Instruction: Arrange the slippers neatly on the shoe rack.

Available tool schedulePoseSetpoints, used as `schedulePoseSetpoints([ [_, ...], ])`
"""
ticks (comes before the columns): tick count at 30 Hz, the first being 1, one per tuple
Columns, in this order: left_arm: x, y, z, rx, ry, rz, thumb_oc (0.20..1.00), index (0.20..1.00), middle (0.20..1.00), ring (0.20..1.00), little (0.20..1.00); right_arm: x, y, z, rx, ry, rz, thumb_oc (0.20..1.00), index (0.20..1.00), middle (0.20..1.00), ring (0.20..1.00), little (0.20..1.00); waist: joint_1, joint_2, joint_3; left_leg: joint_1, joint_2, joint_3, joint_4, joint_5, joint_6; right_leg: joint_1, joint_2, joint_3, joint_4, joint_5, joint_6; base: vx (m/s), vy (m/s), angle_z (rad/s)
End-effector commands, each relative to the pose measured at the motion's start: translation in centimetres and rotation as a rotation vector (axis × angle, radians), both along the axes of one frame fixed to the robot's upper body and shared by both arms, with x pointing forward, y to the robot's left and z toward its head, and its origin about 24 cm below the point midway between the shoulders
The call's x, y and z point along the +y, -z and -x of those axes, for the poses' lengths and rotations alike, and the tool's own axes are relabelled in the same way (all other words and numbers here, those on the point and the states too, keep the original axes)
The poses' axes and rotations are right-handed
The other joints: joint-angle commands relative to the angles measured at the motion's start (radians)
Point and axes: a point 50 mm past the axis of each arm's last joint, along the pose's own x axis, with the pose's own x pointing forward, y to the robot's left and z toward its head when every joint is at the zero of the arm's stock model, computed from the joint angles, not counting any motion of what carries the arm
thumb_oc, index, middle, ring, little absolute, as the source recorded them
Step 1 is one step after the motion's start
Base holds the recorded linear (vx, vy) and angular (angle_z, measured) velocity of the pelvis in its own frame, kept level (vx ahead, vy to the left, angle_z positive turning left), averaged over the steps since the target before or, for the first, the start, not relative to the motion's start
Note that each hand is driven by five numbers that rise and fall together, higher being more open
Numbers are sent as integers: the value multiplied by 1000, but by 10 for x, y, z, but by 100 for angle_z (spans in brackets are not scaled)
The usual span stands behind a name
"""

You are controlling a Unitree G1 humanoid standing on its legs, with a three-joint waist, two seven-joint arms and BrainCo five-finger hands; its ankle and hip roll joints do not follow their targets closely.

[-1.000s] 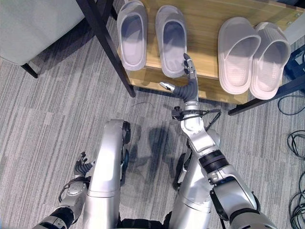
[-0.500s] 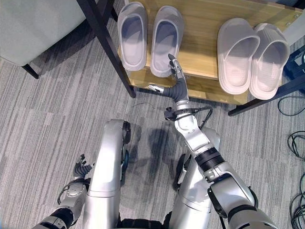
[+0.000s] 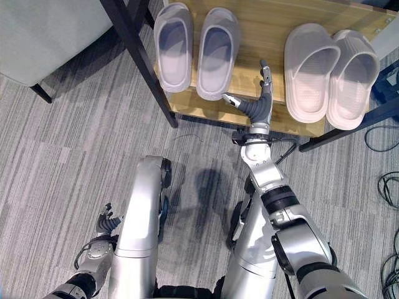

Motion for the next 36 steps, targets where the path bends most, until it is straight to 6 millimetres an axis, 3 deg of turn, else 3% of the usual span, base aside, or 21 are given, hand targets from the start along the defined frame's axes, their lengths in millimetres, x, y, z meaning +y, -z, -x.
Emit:
schedulePoseSetpoints([
  [1, -6, 6, 8, 21, 31, -27, 1000, 1000, 1000, 1000, 1000, 14, -50, 4, -178, -104, -64, 1000, 1000, 1000, 1000, 1000, 61, 13, -36, -54, -57, 6, -21, 41, 64, 83, 3, 85, 86, 96, -123, 0, 0, 0],
  [12, -3, 11, 14, 52, 23, -8, 1000, 1000, 1000, 1000, 1000, 22, -62, -14, -98, -149, -62, 1000, 1000, 1000, 1000, 1000, 77, 23, -36, -54, -56, 1, -22, 43, 57, 90, 2, 88, 86, 106, -118, 0, 0, 0],
  [20, -5, 12, 13, 61, 26, -5, 1000, 1000, 1000, 1000, 1000, 42, -64, -13, -98, -225, -68, 1000, 1000, 1000, 1000, 1000, 76, 23, -36, -54, -59, 4, -30, 46, 55, 91, 3, 89, 85, 109, -120, 0, 0, 0],
  [36, -4, 13, 13, 69, 28, -3, 1000, 1000, 1000, 1000, 1000, 61, -73, -16, -91, -277, -94, 1000, 1000, 1000, 1000, 1000, 84, 31, -36, -54, -60, 2, -25, 47, 50, 94, 4, 88, 91, 110, -118, 0, 0, 0],
])
